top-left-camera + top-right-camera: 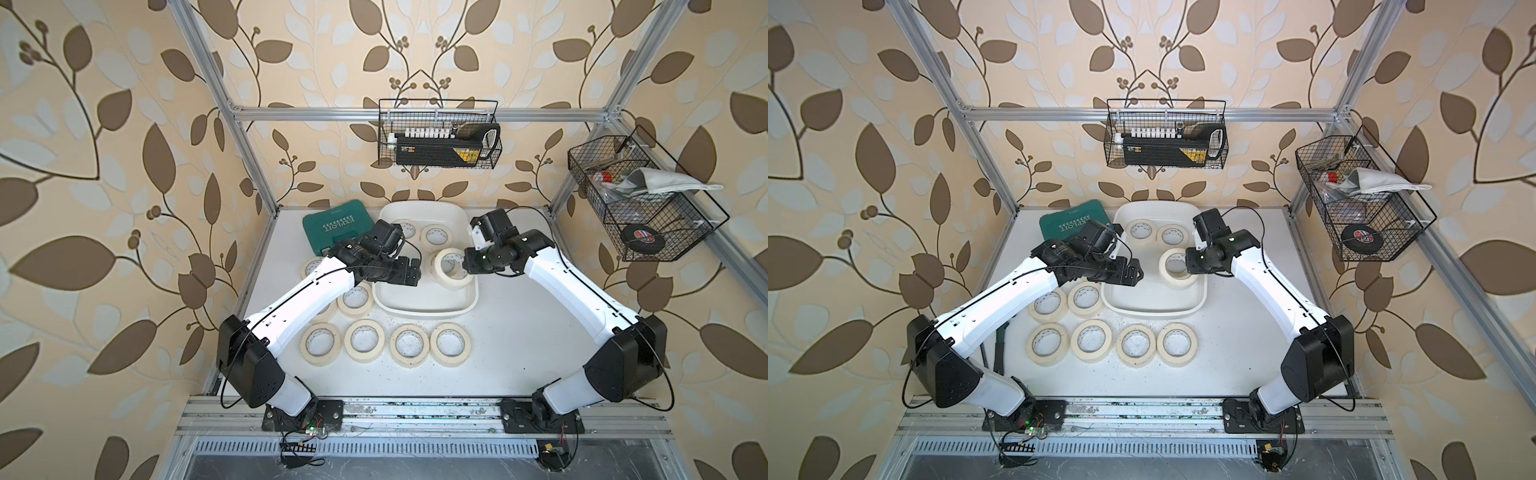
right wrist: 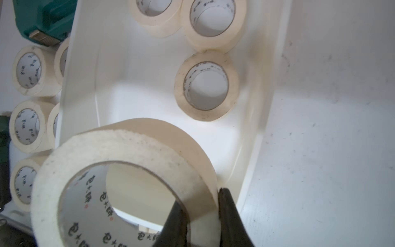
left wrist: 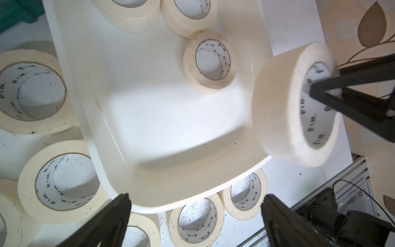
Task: Take out the art tape in the storage box
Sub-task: Pick up the art tape from the storage box, then place the art tape at the center of the board.
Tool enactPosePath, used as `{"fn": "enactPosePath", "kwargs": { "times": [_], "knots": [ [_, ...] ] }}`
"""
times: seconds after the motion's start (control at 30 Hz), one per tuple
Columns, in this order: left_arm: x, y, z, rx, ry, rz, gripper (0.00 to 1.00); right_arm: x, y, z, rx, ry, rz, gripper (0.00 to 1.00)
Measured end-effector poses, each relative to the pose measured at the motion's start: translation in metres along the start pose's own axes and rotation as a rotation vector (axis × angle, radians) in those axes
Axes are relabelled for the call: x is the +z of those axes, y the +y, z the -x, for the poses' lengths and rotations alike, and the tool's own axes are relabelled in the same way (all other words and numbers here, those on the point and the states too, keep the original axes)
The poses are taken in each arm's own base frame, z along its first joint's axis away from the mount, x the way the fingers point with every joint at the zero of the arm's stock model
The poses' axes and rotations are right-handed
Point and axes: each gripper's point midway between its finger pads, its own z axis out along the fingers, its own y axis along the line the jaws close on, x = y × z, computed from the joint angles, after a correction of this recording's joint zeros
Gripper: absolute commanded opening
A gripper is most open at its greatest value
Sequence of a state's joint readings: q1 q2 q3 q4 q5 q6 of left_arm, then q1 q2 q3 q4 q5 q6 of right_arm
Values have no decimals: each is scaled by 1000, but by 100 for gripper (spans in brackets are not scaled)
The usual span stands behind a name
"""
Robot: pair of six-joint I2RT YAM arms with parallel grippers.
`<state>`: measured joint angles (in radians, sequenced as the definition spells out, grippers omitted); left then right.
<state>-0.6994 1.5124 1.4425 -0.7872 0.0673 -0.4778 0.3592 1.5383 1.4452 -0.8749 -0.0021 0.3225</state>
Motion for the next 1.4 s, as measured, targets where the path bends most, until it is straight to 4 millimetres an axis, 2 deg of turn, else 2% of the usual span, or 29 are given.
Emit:
{"fn": "enactPosePath", "kwargs": {
  "times": [0.17, 0.37, 0.47, 0.6, 0.8, 0.9, 1.03, 1.23, 1.4],
  "knots": [
    [4, -2, -2, -21, 17, -11, 99, -13, -51, 32, 110, -94, -110, 0],
    [8, 0, -8, -31, 33, -7, 99, -17, -121, 55, 340, -186, -224, 0],
    [10, 2, -11, -33, 43, -2, 99, -7, -147, 63, 439, -218, -259, 0],
    [13, 5, -17, -37, 58, 5, 99, 26, -171, 65, 529, -205, -301, 0],
    [20, 9, -29, -58, 95, 5, 99, 102, -191, 48, 572, -72, -361, 0],
    [21, 9, -31, -63, 102, 4, 99, 131, -197, 44, 572, -24, -375, 0],
    [21, 9, -31, -65, 102, 3, 99, 146, -199, 47, 572, -6, -374, 0],
    [21, 9, -31, -73, 103, 2, 99, 158, -199, 64, 573, -22, -359, 0],
    [22, 9, -32, -85, 107, 4, 99, 168, -200, 59, 566, 3, -365, 5]
  ]
}}
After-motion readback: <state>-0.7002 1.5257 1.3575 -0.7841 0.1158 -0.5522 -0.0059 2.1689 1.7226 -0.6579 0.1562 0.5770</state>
